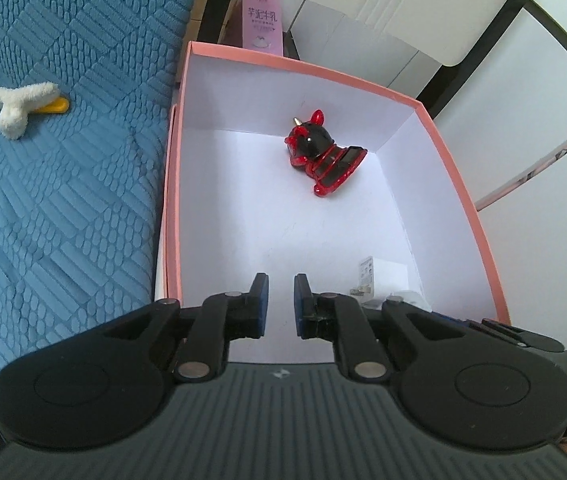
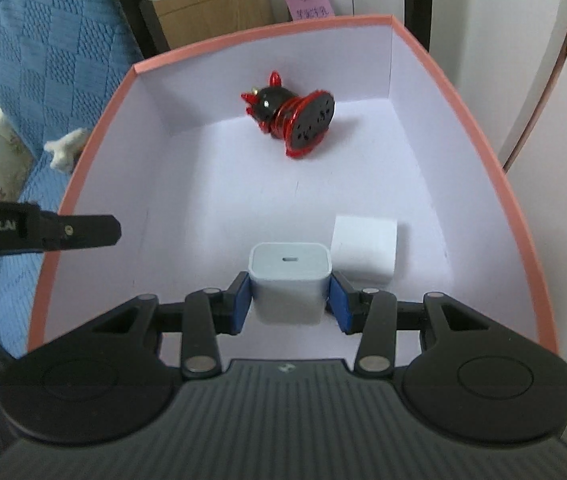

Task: Organize rigid objects
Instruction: 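Open the left tool to drop the USB stick while the right tool releases the charger into the box, then withdraw both open tools from the box back over the chair seat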

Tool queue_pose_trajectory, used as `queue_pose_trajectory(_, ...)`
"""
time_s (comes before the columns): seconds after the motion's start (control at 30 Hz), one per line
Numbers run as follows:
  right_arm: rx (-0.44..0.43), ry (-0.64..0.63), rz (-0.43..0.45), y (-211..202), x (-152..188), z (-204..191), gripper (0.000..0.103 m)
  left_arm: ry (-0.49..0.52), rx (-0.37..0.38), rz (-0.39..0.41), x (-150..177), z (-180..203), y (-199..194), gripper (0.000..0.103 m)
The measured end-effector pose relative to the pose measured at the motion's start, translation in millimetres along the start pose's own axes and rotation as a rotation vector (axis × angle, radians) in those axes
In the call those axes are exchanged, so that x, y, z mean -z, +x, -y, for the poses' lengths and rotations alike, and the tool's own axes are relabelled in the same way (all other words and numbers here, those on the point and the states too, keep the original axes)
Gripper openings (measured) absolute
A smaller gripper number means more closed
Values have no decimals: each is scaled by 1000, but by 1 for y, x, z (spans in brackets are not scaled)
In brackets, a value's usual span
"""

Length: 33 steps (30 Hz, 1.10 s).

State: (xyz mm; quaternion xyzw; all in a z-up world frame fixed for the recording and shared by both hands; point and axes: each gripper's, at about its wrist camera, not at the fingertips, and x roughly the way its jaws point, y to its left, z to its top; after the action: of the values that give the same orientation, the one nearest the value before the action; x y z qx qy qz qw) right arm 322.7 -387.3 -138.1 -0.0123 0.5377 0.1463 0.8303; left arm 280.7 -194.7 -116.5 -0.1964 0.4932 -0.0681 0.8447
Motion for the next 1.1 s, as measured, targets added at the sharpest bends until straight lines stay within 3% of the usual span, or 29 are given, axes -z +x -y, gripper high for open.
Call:
queue_pose_trajectory(0.33, -10, -1, 11, -9, -8, -10, 52, -1, 8, 44, 1, -3, -22, 15)
queue_pose_trajectory(0.83, -61, 21, 256, -111, -23, -57, 52, 15, 18, 218, 2, -19, -121, 15)
queue_pose_trajectory(1.1, -80, -40, 321, -148, -10, -95, 52, 14, 25, 277, 13, -40, -176, 15)
